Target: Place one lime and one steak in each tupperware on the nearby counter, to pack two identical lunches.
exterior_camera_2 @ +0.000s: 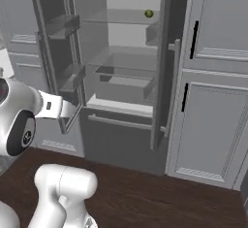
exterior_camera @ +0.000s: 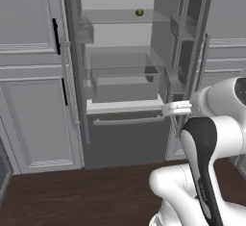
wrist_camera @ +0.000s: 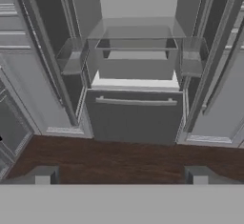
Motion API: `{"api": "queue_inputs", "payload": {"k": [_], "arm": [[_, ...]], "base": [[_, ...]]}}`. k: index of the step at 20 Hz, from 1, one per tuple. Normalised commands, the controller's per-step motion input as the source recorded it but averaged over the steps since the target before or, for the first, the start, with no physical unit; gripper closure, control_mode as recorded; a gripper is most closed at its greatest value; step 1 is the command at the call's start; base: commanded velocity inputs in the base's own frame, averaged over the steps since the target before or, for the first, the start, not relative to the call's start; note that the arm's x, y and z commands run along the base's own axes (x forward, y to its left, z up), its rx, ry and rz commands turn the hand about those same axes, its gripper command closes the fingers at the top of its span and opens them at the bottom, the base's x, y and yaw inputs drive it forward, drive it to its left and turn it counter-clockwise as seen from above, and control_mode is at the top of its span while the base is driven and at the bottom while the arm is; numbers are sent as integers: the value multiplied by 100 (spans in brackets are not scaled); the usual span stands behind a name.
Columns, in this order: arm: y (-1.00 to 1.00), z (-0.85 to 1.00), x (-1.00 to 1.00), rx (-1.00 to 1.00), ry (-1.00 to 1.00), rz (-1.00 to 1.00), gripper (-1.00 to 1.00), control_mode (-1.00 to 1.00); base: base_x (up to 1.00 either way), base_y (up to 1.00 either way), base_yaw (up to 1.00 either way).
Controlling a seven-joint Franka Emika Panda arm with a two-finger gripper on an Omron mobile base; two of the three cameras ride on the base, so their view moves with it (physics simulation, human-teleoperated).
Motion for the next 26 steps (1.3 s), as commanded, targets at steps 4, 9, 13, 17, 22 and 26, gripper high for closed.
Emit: {"api": "queue_inputs", "payload": {"k": [4, 9, 13, 17, 22, 26], "arm": [[0, 0, 0, 0, 0, 0, -100, 100], [0, 0, 0, 0, 0, 0, -100, 100], [0, 0, 0, 0, 0, 0, -100, 100], [0, 0, 0, 0, 0, 0, -100, 100], [0, 0, 0, 0, 0, 0, -100, 100], [0, 30, 0, 0, 0, -5, -100, -100]], "base": [[100, 2, -18], [100, 2, -12], [100, 1, -10], [100, 6, -9], [97, 5, -7], [18, 0, -2]]}}
